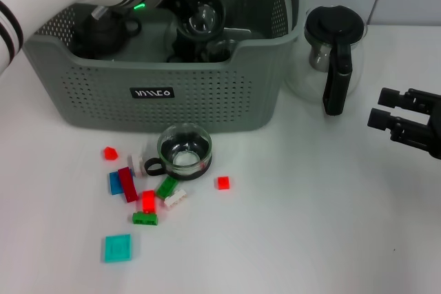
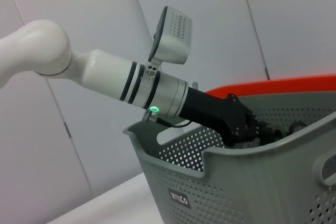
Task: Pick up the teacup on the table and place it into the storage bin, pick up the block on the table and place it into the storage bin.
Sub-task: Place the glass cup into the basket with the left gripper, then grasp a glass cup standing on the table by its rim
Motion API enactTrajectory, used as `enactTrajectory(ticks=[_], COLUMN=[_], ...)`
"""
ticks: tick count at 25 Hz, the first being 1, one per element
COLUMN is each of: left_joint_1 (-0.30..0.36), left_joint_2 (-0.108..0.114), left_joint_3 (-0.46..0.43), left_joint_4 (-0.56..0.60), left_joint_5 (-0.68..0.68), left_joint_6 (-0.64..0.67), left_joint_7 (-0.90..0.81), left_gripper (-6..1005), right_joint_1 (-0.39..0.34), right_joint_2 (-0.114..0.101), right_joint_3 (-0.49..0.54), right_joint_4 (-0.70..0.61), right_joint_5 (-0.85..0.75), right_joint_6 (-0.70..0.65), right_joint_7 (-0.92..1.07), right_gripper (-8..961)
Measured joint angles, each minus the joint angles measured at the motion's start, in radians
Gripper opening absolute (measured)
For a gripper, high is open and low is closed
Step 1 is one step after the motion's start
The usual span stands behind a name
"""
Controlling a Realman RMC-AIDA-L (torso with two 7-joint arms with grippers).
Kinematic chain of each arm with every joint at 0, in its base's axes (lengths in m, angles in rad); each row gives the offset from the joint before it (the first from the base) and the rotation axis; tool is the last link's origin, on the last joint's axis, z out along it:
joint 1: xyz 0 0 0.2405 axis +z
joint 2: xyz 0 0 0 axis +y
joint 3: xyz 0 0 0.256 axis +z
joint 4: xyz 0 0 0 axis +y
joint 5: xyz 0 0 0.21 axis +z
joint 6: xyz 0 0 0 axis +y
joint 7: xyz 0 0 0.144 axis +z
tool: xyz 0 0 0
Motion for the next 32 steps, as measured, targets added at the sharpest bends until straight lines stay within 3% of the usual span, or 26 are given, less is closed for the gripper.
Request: enactTrajectory(ticks=[13, 16, 21, 27, 29, 32], left_joint_1=[0.002, 0.038, 0.151, 0.219, 0.224, 0.227], left_joint_2=[0.000, 0.000, 0.014, 0.034, 0.040, 0.074], left_joint_3=[-0.007, -0.021, -0.078, -0.309, -0.386, -0.508], left_joint_4=[-0.001, 0.110, 0.442, 0.750, 0.803, 0.829], left_joint_5=[-0.001, -0.030, -0.215, -0.385, -0.427, -0.541], left_joint_6=[0.003, 0.060, 0.304, 0.735, 0.859, 1.064], left_joint_7=[-0.016, -0.062, -0.074, -0.098, -0.105, -0.116], left_gripper=[128, 261, 494, 491, 490, 489], right_joint_1=[-0.002, -0.002, -0.003, -0.003, -0.001, 0.004], right_joint_2=[-0.001, -0.002, -0.002, -0.003, -0.004, -0.006], right_joint_3=[0.006, 0.007, 0.008, 0.010, 0.009, 0.009], right_joint_4=[0.000, 0.000, 0.000, -0.002, -0.003, -0.004], right_joint_5=[-0.001, 0.000, 0.000, -0.002, -0.002, -0.002], right_joint_6=[-0.001, -0.002, -0.001, -0.004, -0.005, -0.006], right_joint_7=[0.000, 0.000, 0.001, 0.003, 0.005, 0.010], right_gripper=[607, 607, 607, 607, 607, 607])
